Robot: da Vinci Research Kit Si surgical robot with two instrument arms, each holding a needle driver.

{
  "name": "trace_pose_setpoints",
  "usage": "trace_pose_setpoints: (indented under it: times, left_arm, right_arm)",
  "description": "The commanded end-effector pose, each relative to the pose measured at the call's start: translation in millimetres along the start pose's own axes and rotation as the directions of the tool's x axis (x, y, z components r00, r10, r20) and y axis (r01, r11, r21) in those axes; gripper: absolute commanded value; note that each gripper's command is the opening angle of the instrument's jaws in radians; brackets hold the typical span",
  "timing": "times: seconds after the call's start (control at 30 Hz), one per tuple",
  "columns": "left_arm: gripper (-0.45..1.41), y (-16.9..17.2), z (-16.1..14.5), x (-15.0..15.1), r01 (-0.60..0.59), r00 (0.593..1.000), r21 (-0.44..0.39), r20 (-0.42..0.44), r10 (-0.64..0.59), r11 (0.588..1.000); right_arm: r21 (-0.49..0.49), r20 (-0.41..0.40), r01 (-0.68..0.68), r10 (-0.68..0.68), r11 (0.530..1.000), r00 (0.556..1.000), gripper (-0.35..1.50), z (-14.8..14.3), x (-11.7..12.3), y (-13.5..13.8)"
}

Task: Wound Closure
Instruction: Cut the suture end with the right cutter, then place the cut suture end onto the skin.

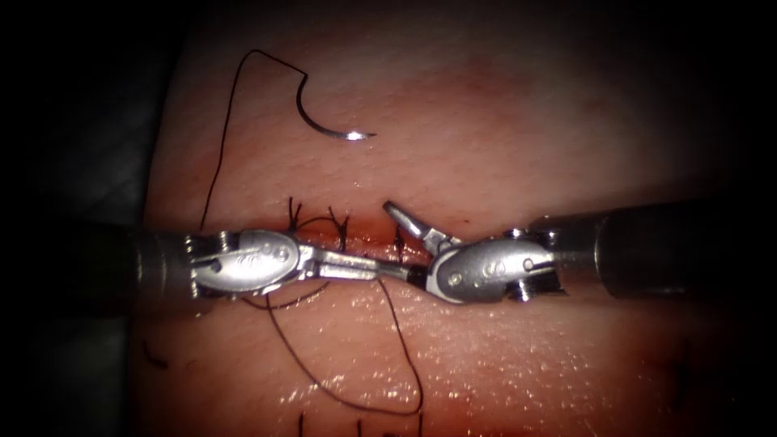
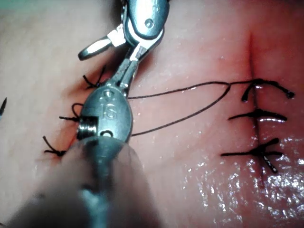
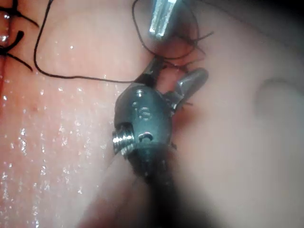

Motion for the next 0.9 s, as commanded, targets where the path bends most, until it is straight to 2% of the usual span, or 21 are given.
trace_pose_setpoints:
  times: [0.03,0.37,0.47,0.5,0.53,0.57,0.63,0.7,0.73,0.77,0.83,0.9]
  left_arm:
    - [-0.45,0.0,0.7,-0.4,-0.002,1.000,0.002,0.001,0.002,1.000]
    - [-0.45,1.2,-0.4,-0.1,-0.007,1.000,-0.005,0.006,0.007,1.000]
    - [-0.45,1.9,-1.1,0.4,-0.102,0.993,0.030,0.056,0.100,0.994]
    - [-0.45,2.5,-1.6,0.8,-0.184,0.978,0.068,0.109,0.176,0.980]
    - [-0.45,3.2,-2.0,1.2,-0.297,0.946,0.085,0.163,0.281,0.951]
    - [-0.45,3.2,-2.0,1.2,-0.297,0.946,0.085,0.163,0.281,0.951]
    - [-0.45,3.7,-2.2,1.5,-0.393,0.903,0.094,0.227,0.364,0.915]
    - [-0.11,4.0,-2.4,2.0,-0.479,0.853,0.102,0.288,0.435,0.872]
    - [-0.15,4.3,-2.5,2.5,-0.548,0.810,0.112,0.319,0.492,0.829]
    - [-0.15,4.4,-2.6,2.9,-0.573,0.793,0.124,0.334,0.509,0.810]
    - [0.09,4.2,-2.7,3.9,-0.610,0.765,0.134,0.358,0.536,0.781]
    - [0.17,3.7,-2.9,5.0,-0.670,0.720,0.158,0.380,0.581,0.725]
  right_arm:
    - [-0.007,0.013,0.003,-0.003,1.000,1.000,1.48,-0.8,-0.7,-0.3]
    - [0.028,0.029,0.020,-0.021,0.999,0.999,1.48,-2.8,-1.1,-0.7]
    - [0.032,0.027,0.024,-0.024,0.999,0.999,1.48,-3.8,-1.4,-0.7]
    - [0.030,0.032,0.025,-0.026,0.999,0.999,1.48,-4.5,-1.6,-0.5]
    - [0.027,0.040,0.027,-0.028,0.999,0.999,1.48,-5.4,-1.9,-0.2]
    - [0.027,0.040,0.027,-0.028,0.999,0.999,1.48,-5.4,-1.9,-0.2]
    - [0.018,0.046,0.029,-0.030,0.999,0.998,1.48,-6.2,-2.1,0.1]
    - [0.003,0.049,0.029,-0.029,1.000,0.998,1.48,-6.9,-2.3,0.4]
    - [-0.010,0.050,0.029,-0.029,1.000,0.998,1.48,-7.5,-2.6,0.7]
    - [-0.014,0.052,0.030,-0.029,0.999,0.998,1.48,-7.8,-2.7,0.8]
    - [-0.019,0.060,0.032,-0.031,0.999,0.998,1.48,-8.1,-2.8,1.0]
    - [-0.021,0.059,0.032,-0.031,0.999,0.998,1.48,-8.3,-2.9,1.2]
